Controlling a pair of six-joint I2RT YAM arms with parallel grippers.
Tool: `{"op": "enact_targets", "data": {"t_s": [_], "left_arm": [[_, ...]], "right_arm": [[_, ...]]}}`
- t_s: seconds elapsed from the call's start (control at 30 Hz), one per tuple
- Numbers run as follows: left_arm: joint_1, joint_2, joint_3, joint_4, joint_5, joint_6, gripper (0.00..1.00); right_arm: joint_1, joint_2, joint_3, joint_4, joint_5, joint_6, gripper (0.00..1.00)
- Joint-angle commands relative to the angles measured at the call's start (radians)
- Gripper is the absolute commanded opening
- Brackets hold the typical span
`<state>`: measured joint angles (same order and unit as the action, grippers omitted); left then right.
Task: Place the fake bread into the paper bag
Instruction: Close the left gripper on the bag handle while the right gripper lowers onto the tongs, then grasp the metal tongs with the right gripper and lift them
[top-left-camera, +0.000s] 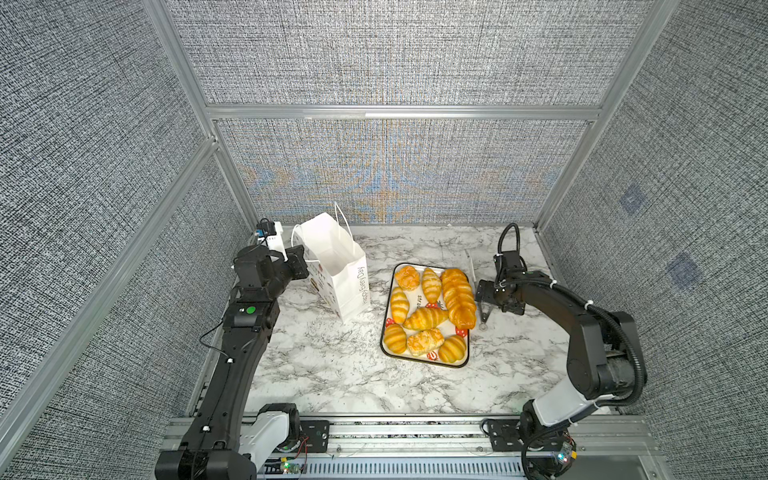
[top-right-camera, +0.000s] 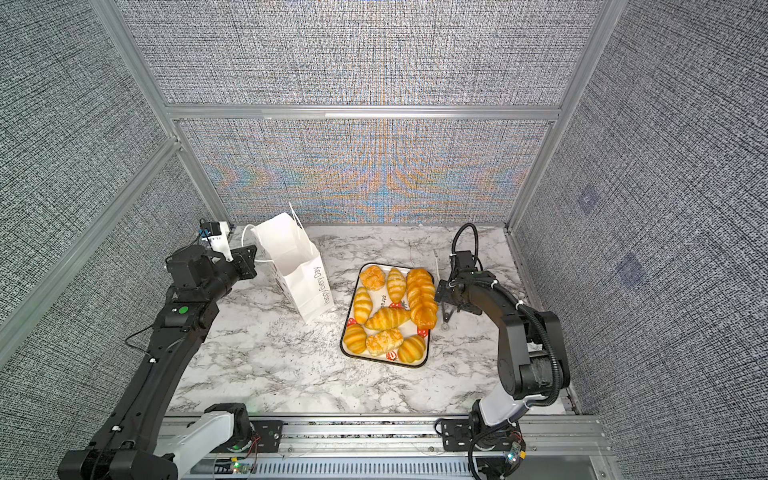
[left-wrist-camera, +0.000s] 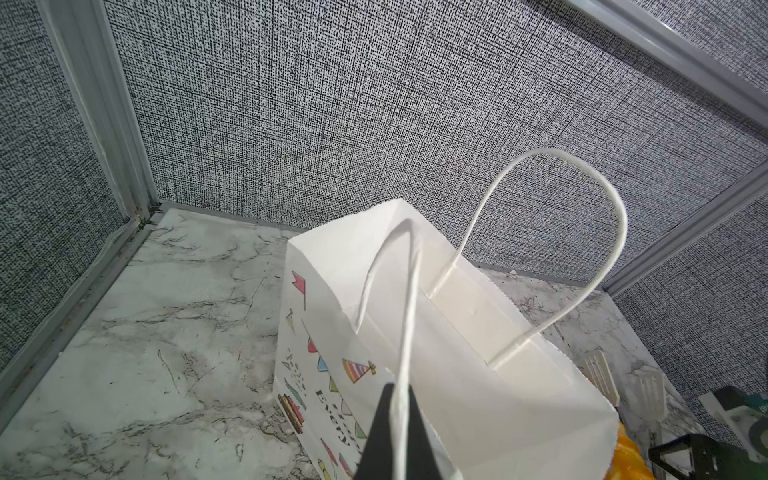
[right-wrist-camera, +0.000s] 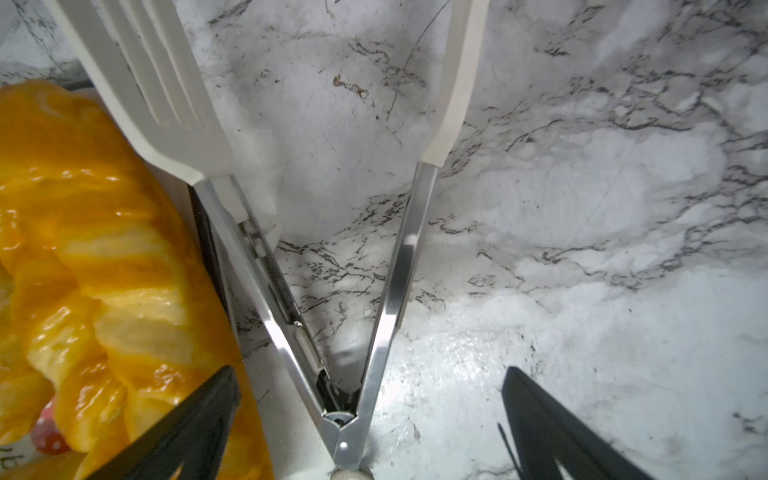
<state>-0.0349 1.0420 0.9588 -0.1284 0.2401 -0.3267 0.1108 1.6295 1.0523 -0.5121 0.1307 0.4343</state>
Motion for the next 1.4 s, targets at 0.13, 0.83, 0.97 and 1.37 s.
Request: {"op": "enact_targets", "data": {"t_s": [0.13, 0.83, 0.97, 1.37], "left_arm": [[0.01, -0.002, -0.006, 0.03, 0.014, -0.008, 0.0], [0.024, -0.005, -0.016, 0.037, 0.015, -0.015, 0.0], [0.027, -0.002, -0.018, 0.038, 0.019, -0.018, 0.0], [0.032, -0.002, -0.023, 0.041, 0.022, -0.023, 0.0]], "right_arm": [[-0.015, 0.042, 0.024, 0.018, -0.025, -0.022, 0.99], [-0.026, 0.135, 0.098, 0.016, -0.039, -0.035, 0.99], [-0.027, 0.142, 0.095, 0.018, -0.036, -0.035, 0.97], [-0.036, 0.147, 0.087, 0.012, 0.004, -0.03, 0.96]]}}
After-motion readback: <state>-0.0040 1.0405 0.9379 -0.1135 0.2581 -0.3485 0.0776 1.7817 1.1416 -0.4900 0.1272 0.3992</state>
